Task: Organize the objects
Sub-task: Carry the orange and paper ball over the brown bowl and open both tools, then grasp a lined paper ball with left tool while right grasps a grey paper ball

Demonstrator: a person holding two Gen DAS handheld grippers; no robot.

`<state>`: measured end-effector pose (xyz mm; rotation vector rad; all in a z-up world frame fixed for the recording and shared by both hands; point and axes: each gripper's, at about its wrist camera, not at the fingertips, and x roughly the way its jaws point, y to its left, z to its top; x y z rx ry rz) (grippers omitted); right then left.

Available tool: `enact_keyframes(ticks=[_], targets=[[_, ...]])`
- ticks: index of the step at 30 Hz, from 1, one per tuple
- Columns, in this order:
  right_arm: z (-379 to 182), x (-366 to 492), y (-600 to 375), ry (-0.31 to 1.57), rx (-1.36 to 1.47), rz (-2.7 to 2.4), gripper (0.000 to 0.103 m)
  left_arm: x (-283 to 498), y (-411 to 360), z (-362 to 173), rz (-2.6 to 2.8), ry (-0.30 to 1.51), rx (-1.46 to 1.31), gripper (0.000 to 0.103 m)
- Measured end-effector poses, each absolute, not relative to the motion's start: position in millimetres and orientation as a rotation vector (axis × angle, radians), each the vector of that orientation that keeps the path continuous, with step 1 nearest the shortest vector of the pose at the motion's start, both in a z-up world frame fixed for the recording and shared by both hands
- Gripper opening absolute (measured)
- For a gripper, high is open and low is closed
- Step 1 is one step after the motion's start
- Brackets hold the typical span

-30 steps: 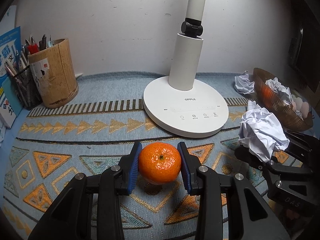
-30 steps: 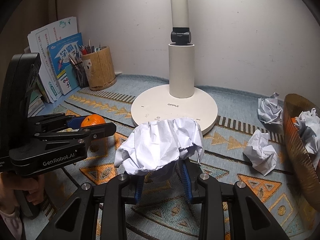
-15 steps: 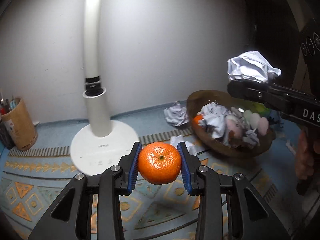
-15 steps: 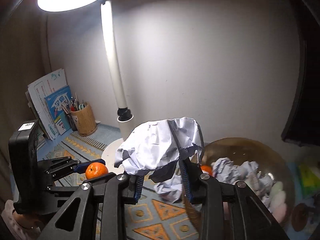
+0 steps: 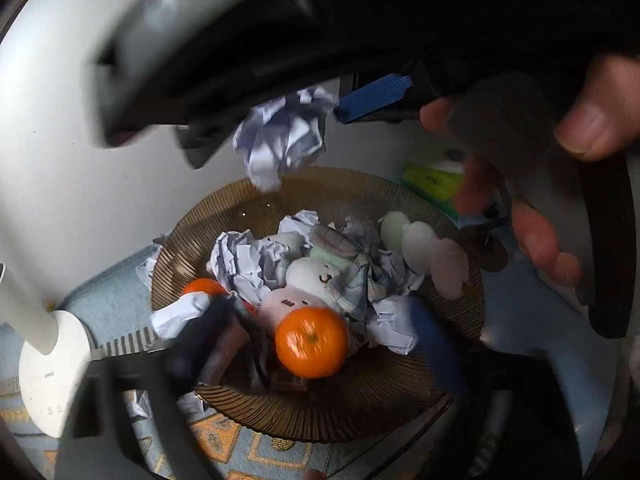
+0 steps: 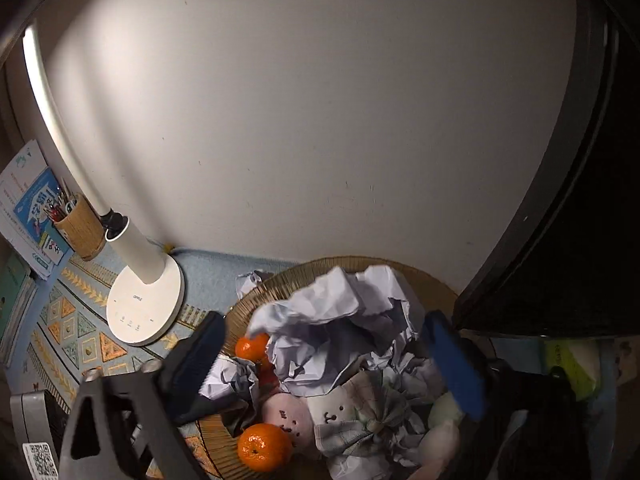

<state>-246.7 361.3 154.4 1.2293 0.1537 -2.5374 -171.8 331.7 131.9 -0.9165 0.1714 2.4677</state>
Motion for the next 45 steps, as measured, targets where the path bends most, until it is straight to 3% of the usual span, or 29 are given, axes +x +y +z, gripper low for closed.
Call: enact_keyframes(ticks=[9, 16, 27, 33, 38, 40, 41, 42, 43, 45], targets=[[163, -236, 331, 0.341, 1.251, -2.5, 0.103, -152, 305, 101, 2.528, 0.131, -0.919, 0.102], [153, -243, 252, 0.74, 1.269, -2.256, 0.103, -149, 239, 50, 2.557, -0.019, -1.099, 0.102], [70, -308, 191, 1.052, 1.493, -2.083, 0.102, -171, 253, 12, 2.619, 0.218, -1.167, 0.102], [45, -335, 189, 1.041, 1.594, -2.022, 0.097, -186, 278, -7, 2.62, 0.296, -1.179, 0.102], [12, -338, 181, 1.166, 1.665, -1.91, 0.093, -198, 288, -24, 2.588, 0.305, -1.24, 0.102], [2, -336, 179, 1.207, 1.657, -1.923, 0.085, -204, 288, -30, 2.568, 0.236, -1.277, 0.103], [-1, -335, 177, 1.237, 1.646, -1.929, 0.075, -207, 287, -33, 2.563, 0.178, -1.304, 0.103], [3, -333, 176, 1.206, 1.62, -1.952, 0.057, -210, 290, -34, 2.575, 0.169, -1.301, 0.098], [10, -333, 176, 1.163, 1.602, -1.985, 0.044, -209, 293, -31, 2.577, 0.176, -1.255, 0.052], [21, -333, 179, 1.07, 1.596, -2.004, 0.041, -204, 297, -27, 2.571, 0.144, -1.169, 0.046]])
